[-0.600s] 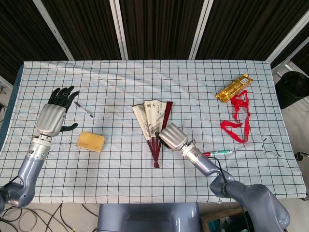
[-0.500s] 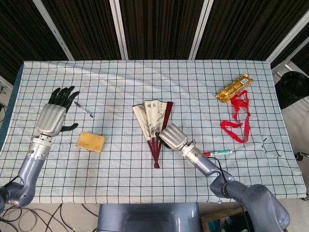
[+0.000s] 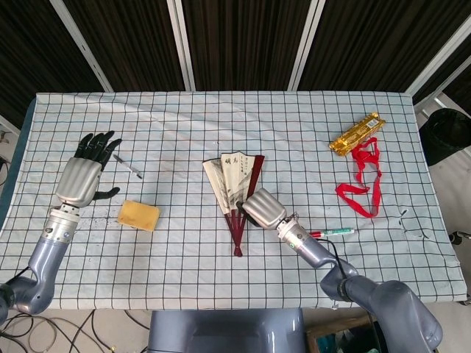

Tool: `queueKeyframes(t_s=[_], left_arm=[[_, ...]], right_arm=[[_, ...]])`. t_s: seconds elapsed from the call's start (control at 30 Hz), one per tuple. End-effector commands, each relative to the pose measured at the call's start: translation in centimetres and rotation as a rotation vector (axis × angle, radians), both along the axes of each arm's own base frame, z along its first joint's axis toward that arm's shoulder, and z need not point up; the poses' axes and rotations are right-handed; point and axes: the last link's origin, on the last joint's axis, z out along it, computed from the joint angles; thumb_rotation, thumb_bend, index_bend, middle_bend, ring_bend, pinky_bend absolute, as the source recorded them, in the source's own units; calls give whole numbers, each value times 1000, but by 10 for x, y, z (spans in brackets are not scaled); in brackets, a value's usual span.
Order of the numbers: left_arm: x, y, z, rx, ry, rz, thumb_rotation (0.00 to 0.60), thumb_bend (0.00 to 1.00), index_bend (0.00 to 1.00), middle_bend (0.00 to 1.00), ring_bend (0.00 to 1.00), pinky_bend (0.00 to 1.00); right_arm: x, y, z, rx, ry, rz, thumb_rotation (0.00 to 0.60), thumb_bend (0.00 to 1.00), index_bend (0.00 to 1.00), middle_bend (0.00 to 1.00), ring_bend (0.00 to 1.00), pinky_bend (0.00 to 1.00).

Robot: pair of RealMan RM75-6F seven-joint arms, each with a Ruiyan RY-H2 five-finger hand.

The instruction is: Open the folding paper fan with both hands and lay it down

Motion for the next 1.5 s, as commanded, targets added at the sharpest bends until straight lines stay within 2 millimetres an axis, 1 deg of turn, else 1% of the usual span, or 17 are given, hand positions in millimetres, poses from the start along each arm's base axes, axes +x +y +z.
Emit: queueKeyframes(t_s=[0.03, 0.33, 0.5, 0.63, 0.9, 1.1, 1.27, 1.43, 1.5], left_arm=[[1, 0, 1, 1, 2, -4, 600, 25, 90, 9, 0, 0], [0, 1, 3, 3, 3, 1, 600, 26, 91, 9, 0, 0], [3, 3, 2, -1, 14, -3, 600, 25, 91, 10, 0, 0], [10, 6, -3, -14, 15, -13, 600, 26, 91, 10, 0, 0], [34, 15, -17, -24, 14, -41, 600, 26, 92, 10, 0, 0], [49, 20, -26, -32, 29, -58, 600, 26, 100, 10, 0, 0], [56, 28, -35, -37, 36, -55, 600, 28, 147, 18, 0, 0], [61, 37, -49, -42, 36, -51, 600, 60, 235, 26, 0, 0], [62, 38, -54, -42, 31, -51, 600, 69, 256, 28, 0, 0]], right_arm=[[1, 0, 0, 1, 0, 2, 600, 484, 804, 874, 940, 770], [7, -2, 1, -4, -5, 13, 600, 483, 813, 874, 940, 770], [16, -6, 9, 1, -30, 24, 600, 483, 823, 875, 939, 770], [28, -14, 22, -4, -63, 34, 600, 483, 833, 874, 939, 770], [65, -36, 63, -67, -123, 80, 600, 483, 843, 875, 939, 770], [81, -47, 84, -98, -140, 99, 600, 484, 845, 874, 940, 770], [90, -52, 96, -106, -170, 91, 600, 485, 845, 874, 940, 770], [97, -58, 105, -107, -217, 51, 600, 484, 846, 876, 941, 770], [99, -60, 107, -108, -230, 35, 600, 484, 847, 876, 942, 770]])
